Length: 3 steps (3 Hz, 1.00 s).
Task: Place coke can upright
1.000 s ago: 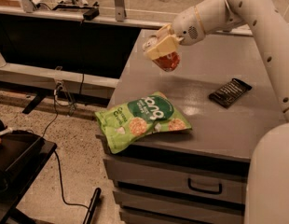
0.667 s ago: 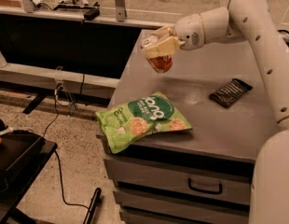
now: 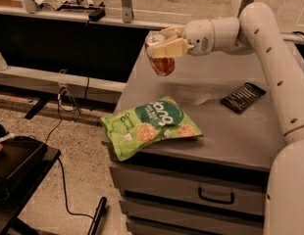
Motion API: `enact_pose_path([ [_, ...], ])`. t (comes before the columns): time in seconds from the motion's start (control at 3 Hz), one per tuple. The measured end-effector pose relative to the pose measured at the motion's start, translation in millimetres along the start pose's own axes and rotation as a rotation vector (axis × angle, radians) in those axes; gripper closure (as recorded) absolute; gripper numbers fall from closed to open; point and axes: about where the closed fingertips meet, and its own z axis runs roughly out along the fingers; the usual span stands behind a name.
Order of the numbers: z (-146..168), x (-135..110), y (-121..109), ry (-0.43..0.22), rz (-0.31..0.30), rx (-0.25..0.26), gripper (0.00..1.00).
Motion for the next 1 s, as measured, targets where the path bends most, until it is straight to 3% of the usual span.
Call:
enact_pose_path([
  [0.67,-5,10,-5,0.001,0.073,0.089,1.0],
  [1.0,-3,22,-7,-0.05,0.127,0.109,1.0],
])
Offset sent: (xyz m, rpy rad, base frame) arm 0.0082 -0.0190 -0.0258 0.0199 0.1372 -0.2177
